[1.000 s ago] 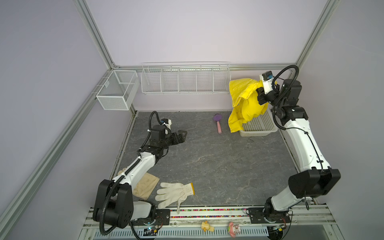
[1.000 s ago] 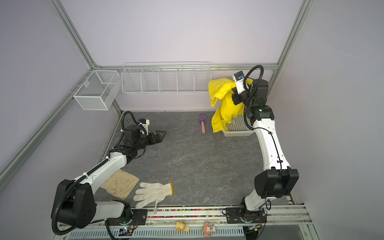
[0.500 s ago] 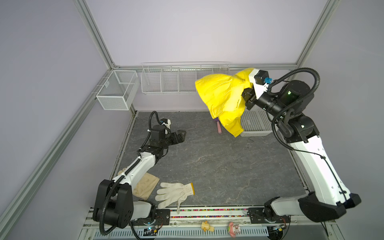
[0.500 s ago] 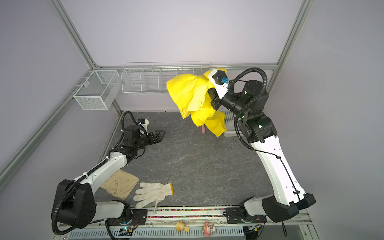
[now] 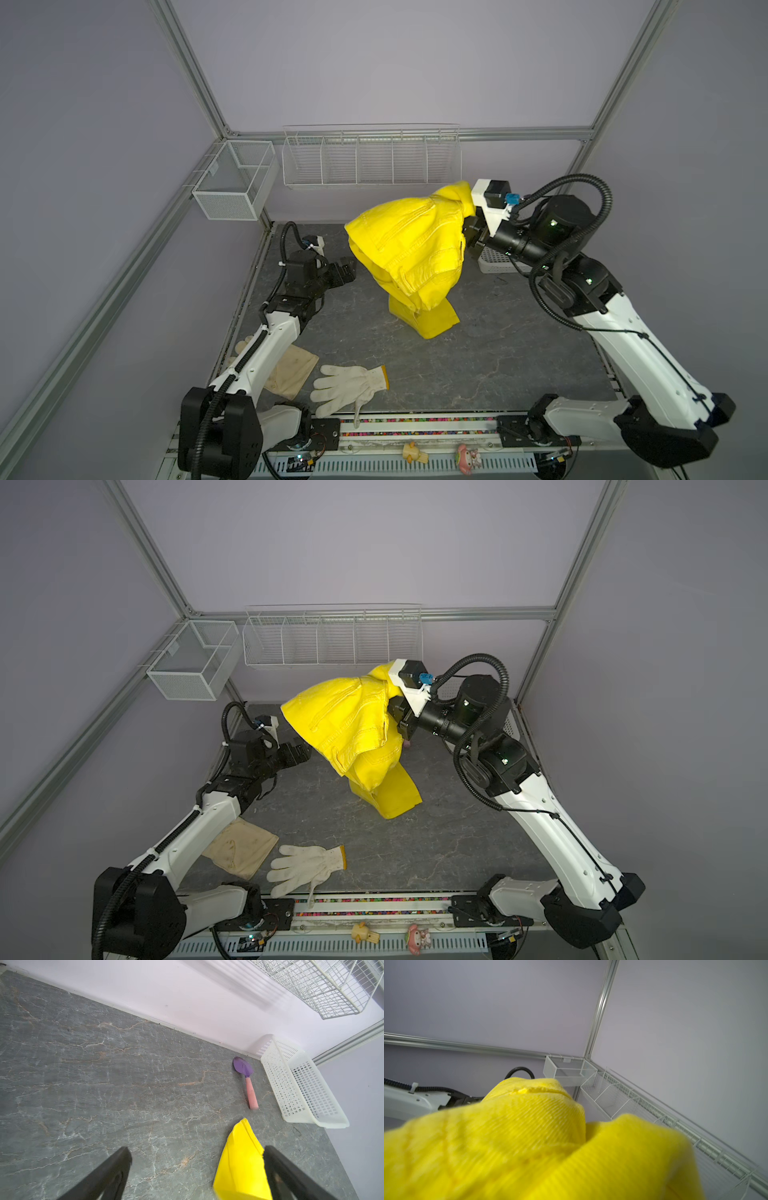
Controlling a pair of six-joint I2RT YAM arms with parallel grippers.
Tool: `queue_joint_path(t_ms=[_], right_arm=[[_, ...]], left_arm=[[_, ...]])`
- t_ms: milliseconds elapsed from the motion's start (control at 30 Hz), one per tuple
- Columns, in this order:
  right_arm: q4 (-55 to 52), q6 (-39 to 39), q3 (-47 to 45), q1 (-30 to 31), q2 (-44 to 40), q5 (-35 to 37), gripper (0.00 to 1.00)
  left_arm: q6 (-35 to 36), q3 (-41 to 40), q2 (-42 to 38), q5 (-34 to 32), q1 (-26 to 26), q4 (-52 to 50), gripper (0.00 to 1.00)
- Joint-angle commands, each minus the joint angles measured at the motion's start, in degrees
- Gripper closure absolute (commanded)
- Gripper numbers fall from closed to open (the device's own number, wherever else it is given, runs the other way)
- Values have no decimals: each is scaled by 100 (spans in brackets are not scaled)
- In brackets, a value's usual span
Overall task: Fold and stack the trousers
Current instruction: Place the trousers at the center of the table.
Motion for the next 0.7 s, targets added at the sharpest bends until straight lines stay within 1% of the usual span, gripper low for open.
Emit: queue_joint_path(t_ms=[0,100,200,267,300,333,400,433,500,533,600,667], right_arm=[[646,773,-895,-221,-84,165,81],[961,1484,-1941,-717,-161,-194,78],[559,1886,-2586,-1038,-91,-505,75],[176,2075,-3005,-1146,-35,-650,67],[-139,2058,-3175,-1173,1,-741,59],[-415,2048,-3335,-1199,6,-733,54],[-1058,2081,-3498,-1271,15,-475,49],[-1342,2182,-3591,-1352,-21,-239,47],[-1563,2472,-3790,-1534,-198,137,42],[-1670,2594,-4063,-1626,-299,333,38],[-2042,2470,-4129,-1687,-433,729,33],[-2367,2126,-4053,-1687,-587,1035,26]], left_arm=[[132,-149,-193,-113,17,-364,1],[184,-201,-247,-85,25,-621,1],[125,-267,-248,-46,-8,-843,1],[219,-356,-284,-89,-126,-904,1],[254,-406,-313,-149,-217,-907,1],[261,-456,-332,-190,-317,-907,1],[221,-529,-322,-247,-489,-944,1],[110,-569,-302,-317,-548,-994,1],[-42,-689,-255,-276,-613,-975,0],[-87,-788,-260,-248,-680,-895,1],[-205,-958,-261,-255,-810,-739,1],[-334,-1047,-186,-237,-972,-632,0]])
